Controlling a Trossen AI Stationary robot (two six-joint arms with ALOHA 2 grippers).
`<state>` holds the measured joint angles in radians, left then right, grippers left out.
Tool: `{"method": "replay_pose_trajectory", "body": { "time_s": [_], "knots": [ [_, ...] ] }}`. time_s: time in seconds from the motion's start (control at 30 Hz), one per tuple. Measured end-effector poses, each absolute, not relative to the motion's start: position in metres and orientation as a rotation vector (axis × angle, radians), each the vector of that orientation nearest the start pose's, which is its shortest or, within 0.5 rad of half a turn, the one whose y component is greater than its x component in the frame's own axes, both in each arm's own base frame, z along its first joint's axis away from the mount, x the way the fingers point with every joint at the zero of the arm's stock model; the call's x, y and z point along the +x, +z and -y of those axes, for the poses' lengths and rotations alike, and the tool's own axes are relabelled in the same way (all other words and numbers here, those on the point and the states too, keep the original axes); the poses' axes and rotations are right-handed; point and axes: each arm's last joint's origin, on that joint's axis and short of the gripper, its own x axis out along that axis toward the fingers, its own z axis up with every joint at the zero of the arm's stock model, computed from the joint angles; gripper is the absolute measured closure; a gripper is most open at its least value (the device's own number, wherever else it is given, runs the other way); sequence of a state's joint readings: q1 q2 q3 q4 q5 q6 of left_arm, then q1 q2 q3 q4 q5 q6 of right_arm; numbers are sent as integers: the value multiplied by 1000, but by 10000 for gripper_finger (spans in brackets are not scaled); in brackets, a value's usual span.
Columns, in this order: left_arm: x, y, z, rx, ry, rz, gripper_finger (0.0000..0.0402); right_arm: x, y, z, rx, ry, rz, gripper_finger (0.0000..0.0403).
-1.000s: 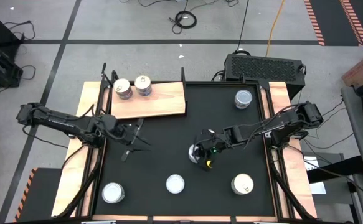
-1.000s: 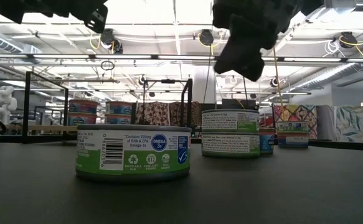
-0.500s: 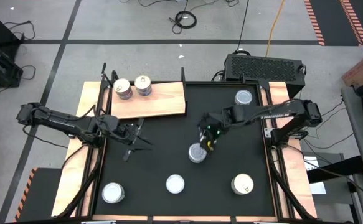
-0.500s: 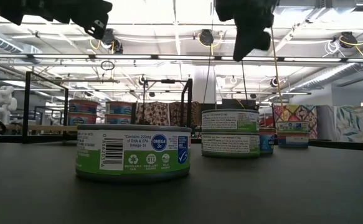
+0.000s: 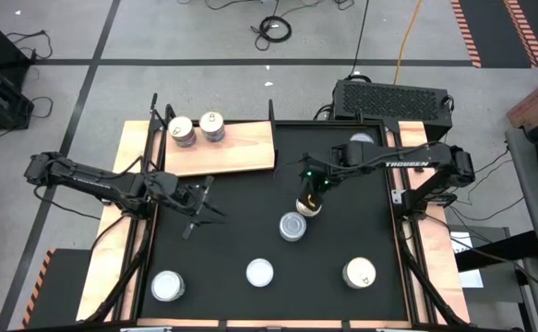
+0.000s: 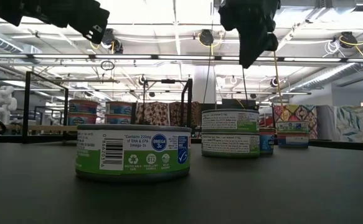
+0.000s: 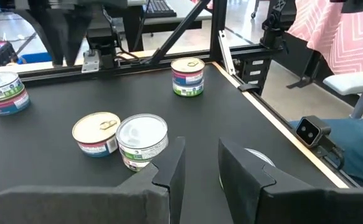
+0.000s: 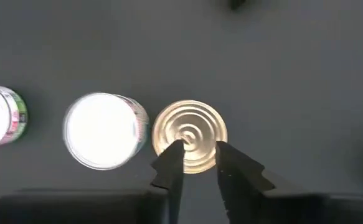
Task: Stack canned seafood by type on shelf
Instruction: Put the blue and pink tuna can on the bottom left of the shelf
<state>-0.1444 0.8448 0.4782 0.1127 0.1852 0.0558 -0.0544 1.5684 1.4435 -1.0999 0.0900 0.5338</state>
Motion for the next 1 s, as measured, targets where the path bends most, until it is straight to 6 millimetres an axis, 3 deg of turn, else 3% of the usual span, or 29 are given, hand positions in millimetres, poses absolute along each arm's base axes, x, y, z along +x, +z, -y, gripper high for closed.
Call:
{"method": "replay_pose_trajectory", "body": {
  "time_s": [0.23, 0.47, 0.73, 1.0],
  "knots": [
    [185, 245, 32, -19, -326, -258, 304, 294, 277, 13, 396, -463, -1271, 230],
    [185, 244, 33, -27, -326, -272, 304, 286, 230, 12, 401, -480, -1315, 217],
    [184, 241, 32, -26, -317, -301, 304, 276, 203, 12, 411, -500, -1352, 238],
    [188, 236, 33, -26, -314, -331, 304, 264, 186, 9, 479, -514, -1428, 334]
  ]
}}
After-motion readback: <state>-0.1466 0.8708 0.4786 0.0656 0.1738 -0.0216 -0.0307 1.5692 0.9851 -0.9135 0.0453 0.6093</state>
